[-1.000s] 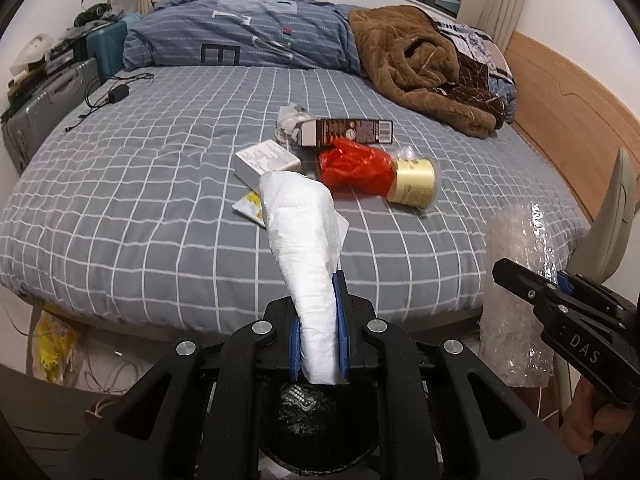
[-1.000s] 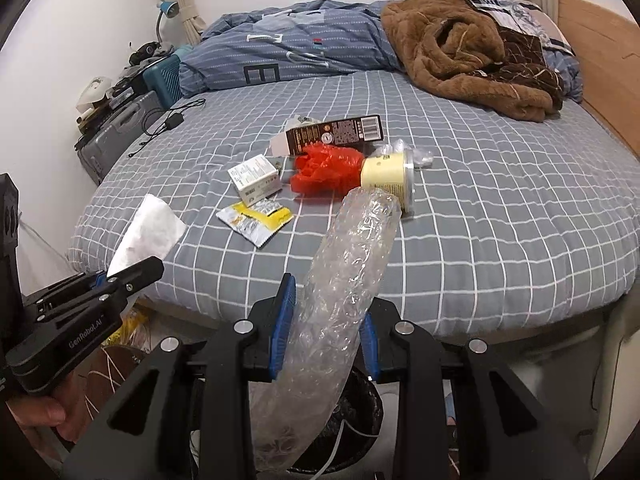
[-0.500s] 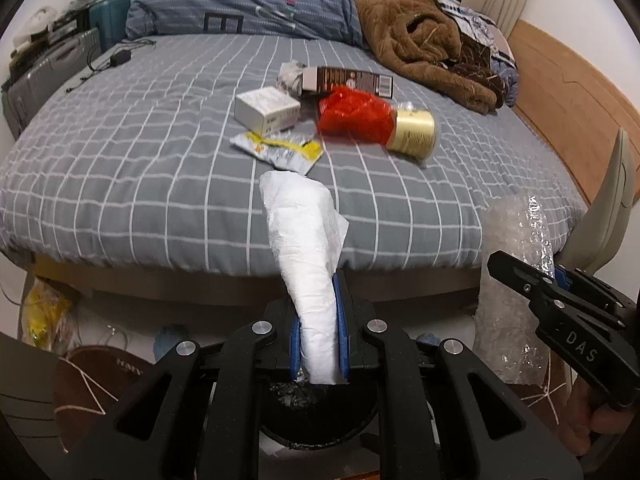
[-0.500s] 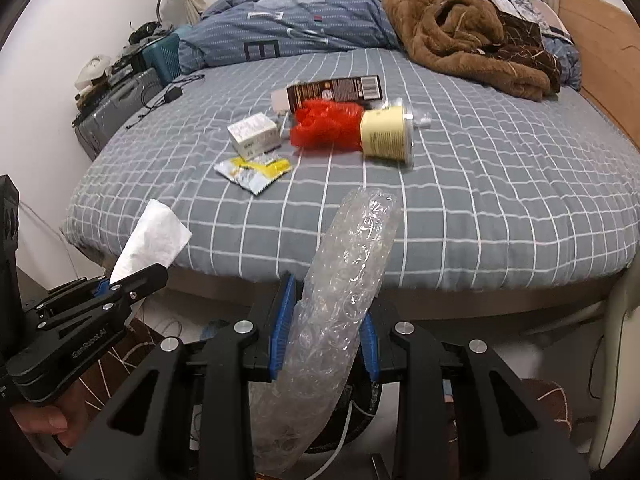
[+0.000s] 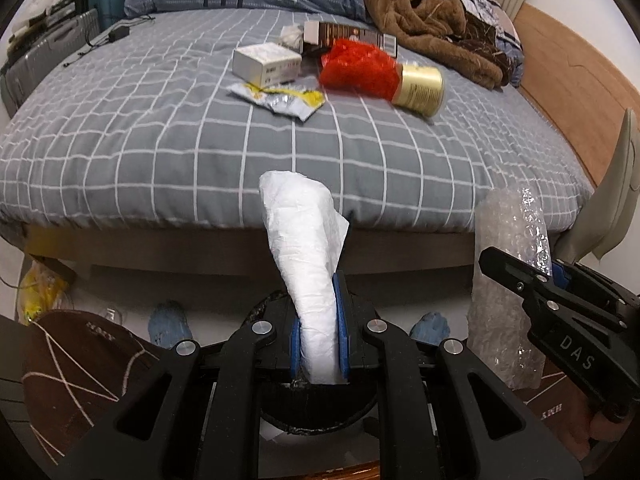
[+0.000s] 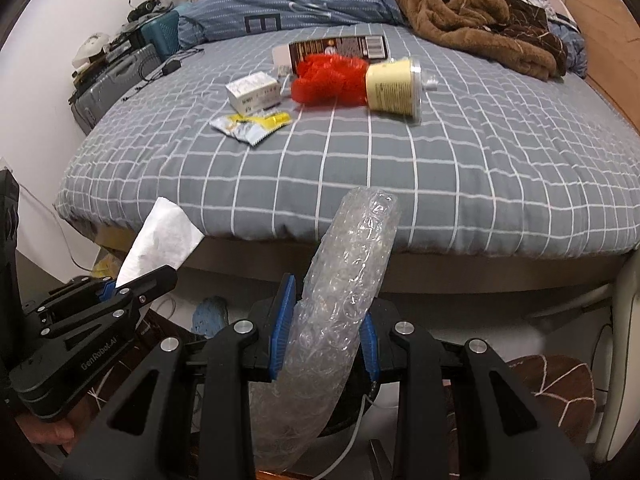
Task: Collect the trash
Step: 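Carry the bubble wrap and tissue down over the black trash bin with both tools, then open the right tool to drop the bubble wrap while the left tool releases the tissue, then raise both open tools back toward the remaining trash on the bed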
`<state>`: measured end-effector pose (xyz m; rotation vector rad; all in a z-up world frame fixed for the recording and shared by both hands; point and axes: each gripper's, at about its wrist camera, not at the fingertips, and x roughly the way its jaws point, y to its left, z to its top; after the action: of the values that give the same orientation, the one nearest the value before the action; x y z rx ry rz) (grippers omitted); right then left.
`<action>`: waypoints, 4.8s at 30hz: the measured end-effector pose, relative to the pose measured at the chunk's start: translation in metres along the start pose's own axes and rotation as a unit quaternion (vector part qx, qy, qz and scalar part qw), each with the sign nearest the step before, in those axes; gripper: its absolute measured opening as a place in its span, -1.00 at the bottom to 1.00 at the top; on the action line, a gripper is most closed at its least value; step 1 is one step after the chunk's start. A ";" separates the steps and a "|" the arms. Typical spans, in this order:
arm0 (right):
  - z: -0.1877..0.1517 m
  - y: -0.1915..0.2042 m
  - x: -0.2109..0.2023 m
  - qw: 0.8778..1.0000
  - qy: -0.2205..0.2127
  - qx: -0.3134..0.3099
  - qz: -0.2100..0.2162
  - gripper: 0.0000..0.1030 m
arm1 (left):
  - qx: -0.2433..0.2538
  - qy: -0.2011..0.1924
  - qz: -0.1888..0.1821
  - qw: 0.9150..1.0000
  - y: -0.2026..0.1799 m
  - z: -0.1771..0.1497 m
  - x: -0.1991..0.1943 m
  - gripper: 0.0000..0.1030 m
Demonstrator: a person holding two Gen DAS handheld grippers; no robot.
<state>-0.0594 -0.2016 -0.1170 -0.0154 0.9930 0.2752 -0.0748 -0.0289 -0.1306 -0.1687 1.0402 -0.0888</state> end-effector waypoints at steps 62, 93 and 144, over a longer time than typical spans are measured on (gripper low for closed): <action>-0.067 -0.013 0.145 0.992 0.126 -0.006 -0.024 0.67 | -0.021 0.120 0.030 0.992 0.040 -0.049 0.150 -0.75; -0.069 -0.062 0.114 0.992 0.093 0.048 -0.073 0.84 | 0.004 0.141 0.032 0.990 0.004 -0.058 0.162 0.13; 0.032 -0.046 -0.036 0.993 -0.084 0.030 -0.077 0.84 | -0.012 -0.076 0.035 0.996 0.005 0.041 -0.036 0.89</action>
<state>-0.0409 -0.2500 -0.0749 -0.0144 0.8267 0.1031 -0.0579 -0.0149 -0.0809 -0.1581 0.8948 -0.0009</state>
